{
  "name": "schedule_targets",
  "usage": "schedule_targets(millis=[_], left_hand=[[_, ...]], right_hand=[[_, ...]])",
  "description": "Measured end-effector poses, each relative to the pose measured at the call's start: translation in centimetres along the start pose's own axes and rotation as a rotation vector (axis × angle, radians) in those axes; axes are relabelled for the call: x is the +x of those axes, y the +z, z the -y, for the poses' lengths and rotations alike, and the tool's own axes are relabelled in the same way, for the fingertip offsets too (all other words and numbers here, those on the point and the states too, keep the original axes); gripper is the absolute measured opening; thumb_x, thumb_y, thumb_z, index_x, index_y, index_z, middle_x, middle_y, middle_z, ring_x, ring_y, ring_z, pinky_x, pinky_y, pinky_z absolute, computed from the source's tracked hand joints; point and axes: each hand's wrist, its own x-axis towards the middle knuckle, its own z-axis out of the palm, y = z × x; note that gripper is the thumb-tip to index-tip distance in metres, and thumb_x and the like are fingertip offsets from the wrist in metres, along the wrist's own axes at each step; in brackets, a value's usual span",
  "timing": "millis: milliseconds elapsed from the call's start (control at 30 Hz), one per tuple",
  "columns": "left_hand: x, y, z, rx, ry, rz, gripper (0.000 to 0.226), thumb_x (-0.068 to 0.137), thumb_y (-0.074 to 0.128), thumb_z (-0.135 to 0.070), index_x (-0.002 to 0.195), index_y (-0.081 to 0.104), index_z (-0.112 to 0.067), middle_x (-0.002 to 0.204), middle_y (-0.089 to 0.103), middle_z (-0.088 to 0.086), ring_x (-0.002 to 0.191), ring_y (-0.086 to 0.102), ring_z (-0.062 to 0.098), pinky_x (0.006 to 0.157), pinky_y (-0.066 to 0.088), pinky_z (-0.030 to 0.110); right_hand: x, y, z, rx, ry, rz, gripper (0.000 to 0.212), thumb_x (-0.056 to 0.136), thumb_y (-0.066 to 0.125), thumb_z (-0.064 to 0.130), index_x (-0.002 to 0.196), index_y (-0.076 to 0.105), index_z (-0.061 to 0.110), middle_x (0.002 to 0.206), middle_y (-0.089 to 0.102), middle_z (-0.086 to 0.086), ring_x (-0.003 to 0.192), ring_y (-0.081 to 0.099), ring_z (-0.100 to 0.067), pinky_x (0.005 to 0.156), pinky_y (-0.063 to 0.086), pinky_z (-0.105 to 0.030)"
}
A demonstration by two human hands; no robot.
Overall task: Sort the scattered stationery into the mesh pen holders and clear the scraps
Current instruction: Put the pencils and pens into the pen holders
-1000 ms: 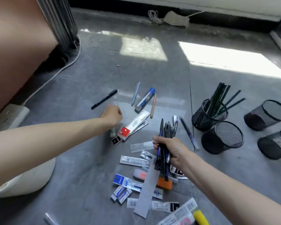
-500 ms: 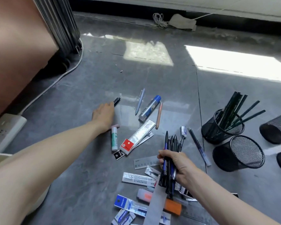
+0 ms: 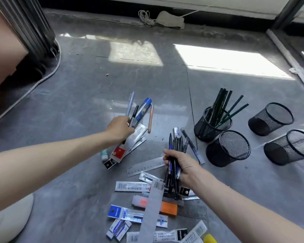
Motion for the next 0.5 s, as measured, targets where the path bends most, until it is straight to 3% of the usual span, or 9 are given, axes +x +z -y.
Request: schedule_targets(millis=[167,233,300,400,500], left_hand=[[-5.3,2.2,-4.3,-0.537,-0.106,0.384,0.024,0.085,0.063,-0.001,0.107,0.055,-0.007,0.069,0.055,0.006,0.053,0.052,0.012,0.048,0.048,0.022],[-7.0,2.8,-5.3,-0.628,-0.11,0.498,0.031,0.084,0.063,0.001,0.114,0.054,-0.003,0.066,0.057,0.006,0.05,0.055,0.011,0.05,0.049,0.023],[-8.2,3.3,-5.8,-0.67,-0.093,0.538,0.036,0.083,0.064,0.003,0.115,0.052,-0.004,0.067,0.058,0.007,0.054,0.058,0.015,0.053,0.05,0.026],[-8.9,3.7,-6.2,-0.654,-0.048,0.524,0.035,0.081,0.067,0.0,0.112,0.052,-0.005,0.066,0.058,0.006,0.059,0.058,0.019,0.055,0.049,0.028],[-9.2,3.8,-6.4,-0.55,0.052,0.508,0.025,0.083,0.07,-0.01,0.101,0.053,-0.008,0.071,0.057,0.005,0.06,0.057,0.017,0.054,0.048,0.027]], right_hand=[[-0.8,0.6,-0.3,0.05,0.0,0.032,0.021,0.076,0.075,0.016,0.076,0.06,0.001,0.062,0.059,-0.009,0.041,0.056,-0.014,0.041,0.048,-0.021],[-1.4,1.0,-0.4,0.087,0.006,0.086,0.034,0.069,0.078,0.023,0.088,0.064,-0.002,0.07,0.064,-0.014,0.052,0.064,-0.021,0.051,0.055,-0.03],[-2.0,1.1,-0.4,0.156,0.038,0.158,0.037,0.073,0.075,0.025,0.097,0.065,0.0,0.08,0.068,-0.021,0.062,0.069,-0.03,0.056,0.058,-0.042],[-3.0,0.8,0.1,0.159,0.051,0.215,0.028,0.082,0.069,0.026,0.098,0.066,0.003,0.067,0.069,-0.015,0.052,0.067,-0.025,0.045,0.055,-0.031],[-3.2,0.3,0.3,0.046,0.026,0.185,0.018,0.081,0.07,0.024,0.082,0.067,0.006,0.059,0.064,-0.007,0.045,0.058,-0.018,0.043,0.049,-0.023]])
